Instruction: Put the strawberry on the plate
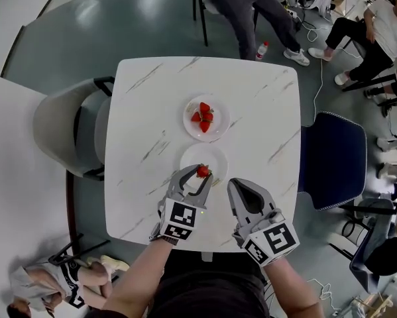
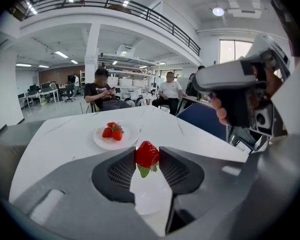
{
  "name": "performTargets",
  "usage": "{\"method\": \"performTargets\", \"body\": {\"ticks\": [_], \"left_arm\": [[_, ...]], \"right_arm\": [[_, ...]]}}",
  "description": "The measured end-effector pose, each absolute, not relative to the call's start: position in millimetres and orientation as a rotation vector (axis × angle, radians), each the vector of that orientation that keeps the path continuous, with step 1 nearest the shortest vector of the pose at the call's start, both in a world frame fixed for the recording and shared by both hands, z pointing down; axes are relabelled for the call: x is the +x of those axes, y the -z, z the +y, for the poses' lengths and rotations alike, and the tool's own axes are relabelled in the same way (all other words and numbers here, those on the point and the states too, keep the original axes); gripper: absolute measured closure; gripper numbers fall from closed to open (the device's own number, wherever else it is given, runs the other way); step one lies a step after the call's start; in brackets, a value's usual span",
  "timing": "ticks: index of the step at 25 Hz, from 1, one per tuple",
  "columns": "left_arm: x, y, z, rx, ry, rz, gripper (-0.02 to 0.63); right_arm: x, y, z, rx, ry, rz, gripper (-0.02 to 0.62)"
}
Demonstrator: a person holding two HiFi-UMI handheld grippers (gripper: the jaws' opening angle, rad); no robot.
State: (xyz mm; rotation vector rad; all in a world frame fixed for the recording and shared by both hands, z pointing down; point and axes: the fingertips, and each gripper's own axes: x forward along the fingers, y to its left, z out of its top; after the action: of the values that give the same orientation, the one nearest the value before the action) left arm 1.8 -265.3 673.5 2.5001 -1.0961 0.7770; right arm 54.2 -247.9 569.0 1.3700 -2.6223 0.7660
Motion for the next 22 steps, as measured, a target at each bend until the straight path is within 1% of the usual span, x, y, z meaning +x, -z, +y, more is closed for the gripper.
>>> {"method": "performTargets", "body": {"ticks": [14,22], "left_arm": [[11,-729,-276,2.498,-1.000,-1.021,0.457],[9,-739,-277,2.503,-1.080,-1.010,0.457]], "right_arm": [[60,-585,-266,1.399,-0.787,-2.616,0.592],[61,-589,-266,1.390,-0.797,-2.608,0.592]]}}
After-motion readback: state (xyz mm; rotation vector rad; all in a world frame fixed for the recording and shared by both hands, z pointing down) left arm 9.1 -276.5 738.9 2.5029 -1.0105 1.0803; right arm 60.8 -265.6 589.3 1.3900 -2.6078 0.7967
